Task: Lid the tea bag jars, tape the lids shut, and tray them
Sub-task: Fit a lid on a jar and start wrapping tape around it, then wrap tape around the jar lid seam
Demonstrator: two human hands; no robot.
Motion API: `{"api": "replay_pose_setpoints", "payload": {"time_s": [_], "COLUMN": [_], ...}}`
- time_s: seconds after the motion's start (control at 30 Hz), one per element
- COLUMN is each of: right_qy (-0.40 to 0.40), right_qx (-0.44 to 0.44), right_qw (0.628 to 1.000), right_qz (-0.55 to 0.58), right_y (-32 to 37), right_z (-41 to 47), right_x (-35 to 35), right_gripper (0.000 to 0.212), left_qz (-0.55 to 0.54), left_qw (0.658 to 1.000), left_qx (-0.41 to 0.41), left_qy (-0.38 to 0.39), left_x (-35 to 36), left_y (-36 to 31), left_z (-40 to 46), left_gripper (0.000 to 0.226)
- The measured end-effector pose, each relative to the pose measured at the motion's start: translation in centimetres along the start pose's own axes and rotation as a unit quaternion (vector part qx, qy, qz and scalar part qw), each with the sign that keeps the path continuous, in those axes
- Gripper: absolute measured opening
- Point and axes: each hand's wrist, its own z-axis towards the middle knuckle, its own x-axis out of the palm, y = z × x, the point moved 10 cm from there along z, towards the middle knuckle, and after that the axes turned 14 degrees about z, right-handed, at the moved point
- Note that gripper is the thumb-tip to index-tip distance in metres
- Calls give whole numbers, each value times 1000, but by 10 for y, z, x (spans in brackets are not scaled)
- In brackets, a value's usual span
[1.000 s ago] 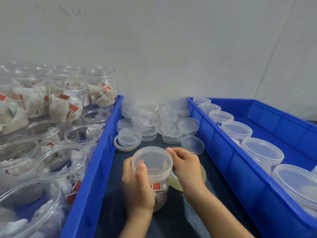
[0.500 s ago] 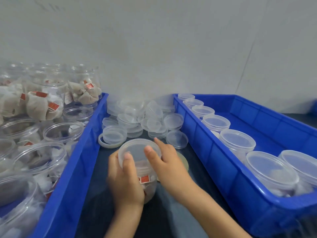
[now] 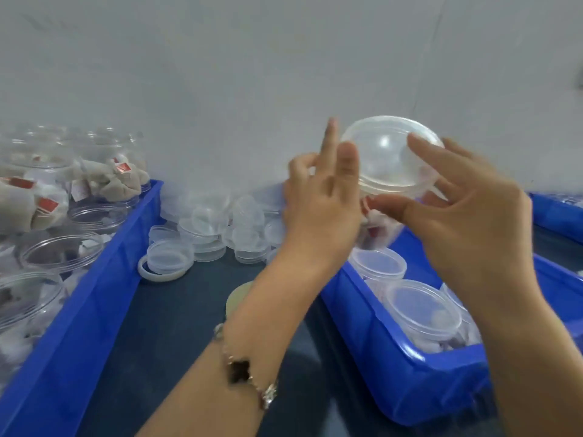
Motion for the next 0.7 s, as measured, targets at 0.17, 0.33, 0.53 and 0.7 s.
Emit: {"api": "replay_pose_setpoints", "payload": {"time_s": [0.17, 0.33, 0.53, 0.7], "right_qy": [-87, -75, -89, -75], "right_qx": [16, 100, 151, 173], "right_qw": [972, 947, 945, 935], "right_qz": [-218, -296, -275, -302], "right_y": [-45, -87, -106, -125], "right_z": [13, 7, 15, 19], "right_x": [-52, -65, -67, -62], "right_gripper": [57, 58, 57, 56], "left_qz": [79, 367, 373, 387], "left_qw": [978, 873, 858, 841], "left_qx": [82, 142, 98, 103], "left_qy": [173, 287, 339, 363], "left_x": [77, 121, 119, 125], "left_y": [-14, 30, 65, 74], "left_z": [-8, -39, -53, -61], "left_gripper": [46, 46, 44, 42]}}
